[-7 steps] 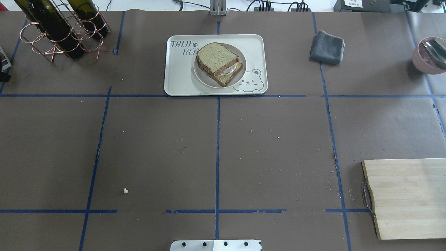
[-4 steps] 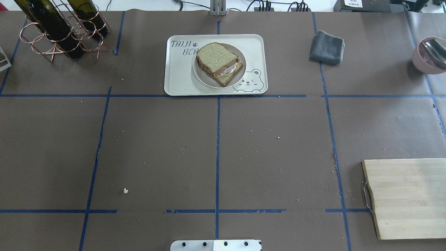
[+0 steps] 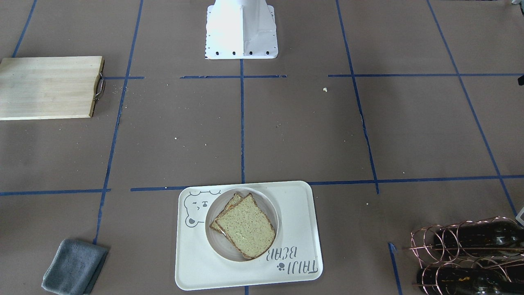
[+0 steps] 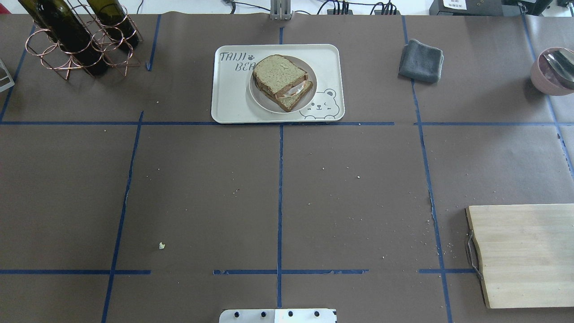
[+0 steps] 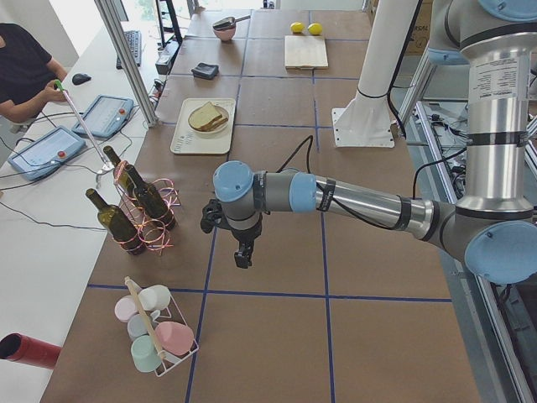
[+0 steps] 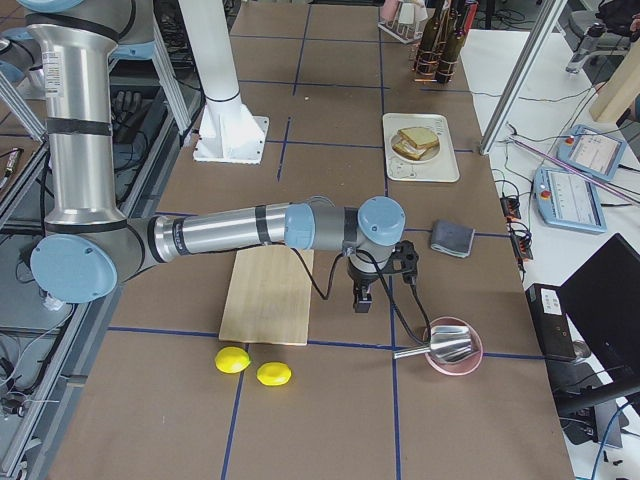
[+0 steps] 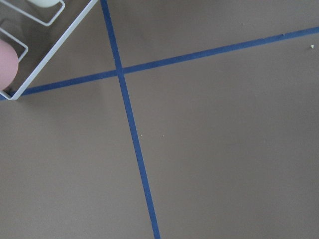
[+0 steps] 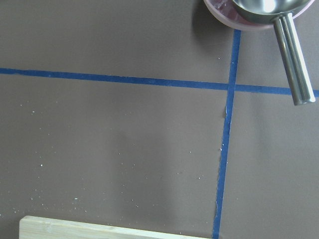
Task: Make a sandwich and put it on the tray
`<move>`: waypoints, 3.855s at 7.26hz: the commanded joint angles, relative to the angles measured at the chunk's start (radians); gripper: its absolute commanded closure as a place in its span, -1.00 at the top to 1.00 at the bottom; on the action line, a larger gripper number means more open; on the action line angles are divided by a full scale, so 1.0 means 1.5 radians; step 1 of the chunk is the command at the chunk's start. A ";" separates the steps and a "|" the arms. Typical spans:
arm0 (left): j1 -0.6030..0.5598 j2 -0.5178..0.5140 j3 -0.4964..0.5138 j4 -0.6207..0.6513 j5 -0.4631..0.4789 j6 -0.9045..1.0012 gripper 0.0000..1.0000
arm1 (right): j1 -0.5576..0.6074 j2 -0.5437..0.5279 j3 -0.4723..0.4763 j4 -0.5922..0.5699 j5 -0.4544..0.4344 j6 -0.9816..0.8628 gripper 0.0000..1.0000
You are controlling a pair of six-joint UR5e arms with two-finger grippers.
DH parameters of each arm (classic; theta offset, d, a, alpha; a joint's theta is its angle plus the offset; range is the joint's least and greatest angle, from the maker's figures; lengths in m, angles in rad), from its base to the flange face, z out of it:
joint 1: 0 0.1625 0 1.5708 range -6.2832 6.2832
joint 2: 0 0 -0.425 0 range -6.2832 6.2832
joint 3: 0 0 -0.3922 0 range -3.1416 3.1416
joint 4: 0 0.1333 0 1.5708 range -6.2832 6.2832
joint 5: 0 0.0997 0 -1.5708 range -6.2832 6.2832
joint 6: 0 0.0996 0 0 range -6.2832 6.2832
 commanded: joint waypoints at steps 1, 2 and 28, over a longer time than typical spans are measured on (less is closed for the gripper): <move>0.000 -0.004 0.011 -0.008 -0.053 0.007 1.00 | -0.008 -0.001 -0.005 0.003 -0.003 0.002 1.00; -0.001 -0.005 0.015 -0.040 -0.092 0.006 1.00 | -0.008 -0.001 -0.005 0.003 -0.003 0.003 1.00; -0.068 -0.012 0.077 -0.035 -0.014 -0.019 1.00 | -0.011 -0.003 -0.003 0.005 -0.061 0.003 1.00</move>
